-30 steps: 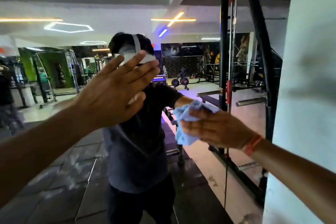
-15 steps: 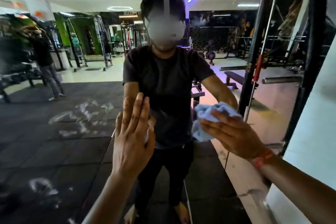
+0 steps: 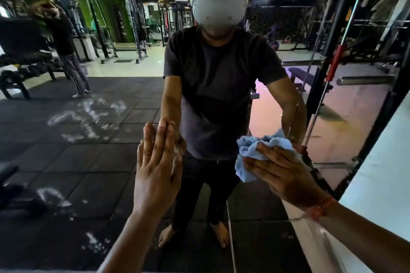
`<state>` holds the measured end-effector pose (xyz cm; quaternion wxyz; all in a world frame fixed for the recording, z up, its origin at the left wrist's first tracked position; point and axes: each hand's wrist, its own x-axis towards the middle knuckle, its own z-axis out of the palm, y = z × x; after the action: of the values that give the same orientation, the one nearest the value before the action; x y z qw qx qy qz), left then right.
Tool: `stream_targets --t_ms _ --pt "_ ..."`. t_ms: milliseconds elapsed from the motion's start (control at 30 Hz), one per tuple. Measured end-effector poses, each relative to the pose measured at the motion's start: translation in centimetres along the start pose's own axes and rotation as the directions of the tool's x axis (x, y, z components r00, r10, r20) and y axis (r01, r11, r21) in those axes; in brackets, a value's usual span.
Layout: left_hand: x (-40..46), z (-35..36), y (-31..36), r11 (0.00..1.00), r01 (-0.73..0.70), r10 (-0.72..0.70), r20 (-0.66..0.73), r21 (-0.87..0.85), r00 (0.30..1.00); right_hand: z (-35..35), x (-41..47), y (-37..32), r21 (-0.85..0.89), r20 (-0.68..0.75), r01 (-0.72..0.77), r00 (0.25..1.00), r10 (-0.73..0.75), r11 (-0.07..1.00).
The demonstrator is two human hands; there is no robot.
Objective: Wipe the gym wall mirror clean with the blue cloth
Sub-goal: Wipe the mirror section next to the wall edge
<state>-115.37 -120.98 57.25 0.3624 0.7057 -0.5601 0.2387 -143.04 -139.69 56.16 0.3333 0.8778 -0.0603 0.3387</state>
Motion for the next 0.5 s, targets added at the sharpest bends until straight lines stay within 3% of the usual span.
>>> stream_targets --t_ms 133,267,367,500 --pt "-0.4 0.5 0.5 0.998 0.040 -0.041 -0.016 -0.047 0.999 1.9 3.9 -4.3 0.056 -0.054 -0.115 0.992 0.118 0.992" --pt "-0.6 1.1 0.3 0.998 0.044 -0.045 -0.026 -0.042 0.999 2.6 8.0 -5.7 0.108 0.006 0.098 0.995 -0.099 0.989" --pt "-0.7 1.2 0.5 0.996 0.066 -0.068 -0.029 -0.068 0.997 1.5 3.2 -2.4 0.019 0.079 0.185 0.979 -0.186 0.983" --pt "-1.0 1.7 1.1 0.987 0.113 -0.116 -0.021 -0.114 0.993 0.2 -3.8 0.6 -0.040 0.165 0.113 0.981 -0.105 0.993"
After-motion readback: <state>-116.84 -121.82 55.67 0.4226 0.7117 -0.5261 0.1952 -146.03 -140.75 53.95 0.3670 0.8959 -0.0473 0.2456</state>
